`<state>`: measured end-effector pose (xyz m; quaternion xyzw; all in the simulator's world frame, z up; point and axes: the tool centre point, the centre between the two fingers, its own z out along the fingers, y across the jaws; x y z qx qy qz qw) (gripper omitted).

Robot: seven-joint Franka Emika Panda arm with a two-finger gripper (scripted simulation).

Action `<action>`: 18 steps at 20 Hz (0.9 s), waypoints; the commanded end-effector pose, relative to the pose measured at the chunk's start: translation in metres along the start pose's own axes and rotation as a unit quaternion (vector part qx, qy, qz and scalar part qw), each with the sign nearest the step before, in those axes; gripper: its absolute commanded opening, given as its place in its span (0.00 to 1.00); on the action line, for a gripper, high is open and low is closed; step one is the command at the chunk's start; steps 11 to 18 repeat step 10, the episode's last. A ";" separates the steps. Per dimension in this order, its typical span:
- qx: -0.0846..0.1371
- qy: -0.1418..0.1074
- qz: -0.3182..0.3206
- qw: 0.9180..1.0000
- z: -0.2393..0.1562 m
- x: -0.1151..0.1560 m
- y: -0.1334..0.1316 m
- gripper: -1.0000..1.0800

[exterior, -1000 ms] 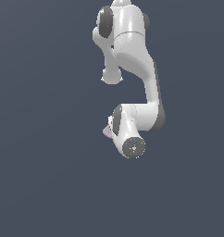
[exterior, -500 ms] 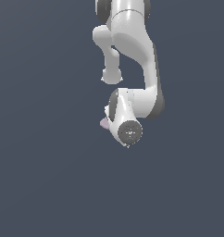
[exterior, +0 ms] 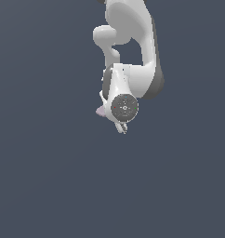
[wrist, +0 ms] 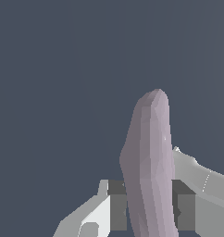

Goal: Pick up the object and move it to a goal position.

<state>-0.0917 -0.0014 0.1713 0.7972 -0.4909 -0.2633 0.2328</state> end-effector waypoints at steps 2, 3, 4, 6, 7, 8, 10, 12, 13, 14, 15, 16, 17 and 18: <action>0.000 0.000 0.000 1.000 -0.006 -0.002 0.018 0.00; 0.000 0.000 0.000 1.000 -0.008 -0.002 0.022 0.00; 0.000 0.000 0.000 1.000 -0.009 -0.003 0.025 0.00; 0.000 0.000 0.000 1.000 -0.011 -0.003 0.031 0.00; 0.000 0.000 0.000 1.000 -0.012 -0.003 0.033 0.00; 0.000 0.000 0.000 1.000 -0.013 -0.003 0.034 0.00; 0.000 0.000 0.000 1.000 -0.013 -0.003 0.035 0.00; 0.000 0.000 0.000 1.000 -0.013 -0.003 0.035 0.00; 0.000 0.000 0.000 1.000 -0.013 -0.003 0.035 0.00; 0.000 0.000 0.000 1.000 -0.013 -0.003 0.035 0.00; 0.000 0.000 0.000 1.000 -0.013 -0.003 0.035 0.00; 0.000 0.000 0.000 1.000 -0.013 -0.003 0.035 0.00; 0.000 0.000 0.000 1.000 -0.013 -0.003 0.035 0.00; 0.000 0.000 0.000 1.000 -0.013 -0.003 0.035 0.00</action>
